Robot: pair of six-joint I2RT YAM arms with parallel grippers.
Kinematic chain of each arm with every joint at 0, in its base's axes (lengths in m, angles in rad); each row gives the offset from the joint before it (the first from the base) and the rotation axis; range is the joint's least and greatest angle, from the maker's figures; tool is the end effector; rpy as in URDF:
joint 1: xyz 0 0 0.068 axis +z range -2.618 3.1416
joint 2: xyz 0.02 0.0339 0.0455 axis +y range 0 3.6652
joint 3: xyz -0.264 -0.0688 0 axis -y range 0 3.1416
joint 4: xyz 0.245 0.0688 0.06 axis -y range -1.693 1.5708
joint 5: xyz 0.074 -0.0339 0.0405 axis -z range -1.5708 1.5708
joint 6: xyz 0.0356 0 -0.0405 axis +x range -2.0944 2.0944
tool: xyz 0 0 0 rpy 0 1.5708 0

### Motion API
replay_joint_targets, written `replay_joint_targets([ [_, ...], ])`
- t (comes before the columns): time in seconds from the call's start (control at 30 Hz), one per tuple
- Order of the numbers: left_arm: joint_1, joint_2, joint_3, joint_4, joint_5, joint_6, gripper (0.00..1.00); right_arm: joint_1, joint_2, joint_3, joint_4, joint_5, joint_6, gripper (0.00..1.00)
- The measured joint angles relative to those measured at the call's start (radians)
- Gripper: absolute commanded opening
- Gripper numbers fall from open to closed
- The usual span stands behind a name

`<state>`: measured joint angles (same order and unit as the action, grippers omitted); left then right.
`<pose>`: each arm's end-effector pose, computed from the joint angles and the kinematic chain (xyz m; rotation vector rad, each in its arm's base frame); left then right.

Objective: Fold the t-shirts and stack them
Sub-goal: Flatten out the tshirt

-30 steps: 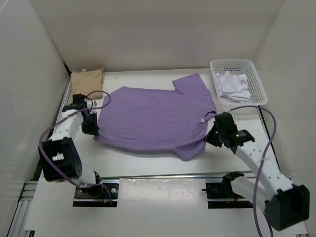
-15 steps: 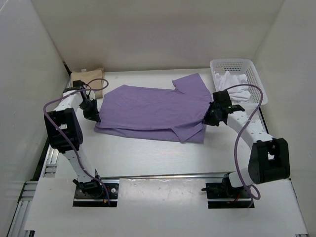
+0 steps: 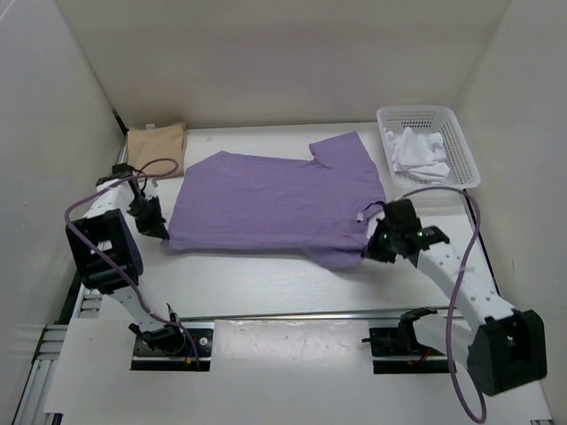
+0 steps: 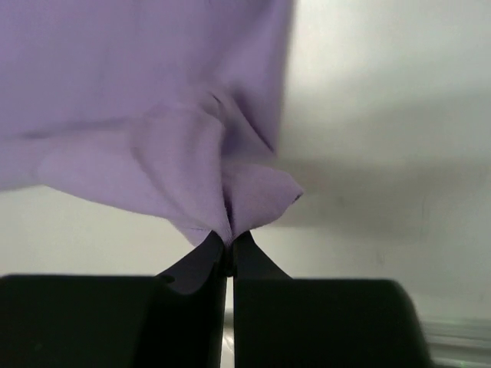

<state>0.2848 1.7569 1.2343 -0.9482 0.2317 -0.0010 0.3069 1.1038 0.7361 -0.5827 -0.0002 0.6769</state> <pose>0.3113 0.0826 0.1945 -0.4090 2.9650 -0.3236 0.2050 0.0650 0.2280 0.4722 2.5238 0.3889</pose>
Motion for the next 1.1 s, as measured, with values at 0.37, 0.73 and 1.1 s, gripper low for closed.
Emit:
replay_joint_targets([
  [0.37,-0.119,0.251,0.666,-0.255,0.041,-0.003,0.10,-0.058,0.642,0.713,-0.251,-0.097,-0.081,0.00],
  [0.73,-0.127,-0.020,0.978,0.194,-0.055,-0.005,0.10,-0.285,0.570,1.233,0.117,-0.216,0.034,0.00],
  [1.1,-0.121,-0.325,0.243,0.323,-0.022,-0.003,0.10,-0.195,-0.007,0.462,0.254,-0.200,-0.068,0.00],
])
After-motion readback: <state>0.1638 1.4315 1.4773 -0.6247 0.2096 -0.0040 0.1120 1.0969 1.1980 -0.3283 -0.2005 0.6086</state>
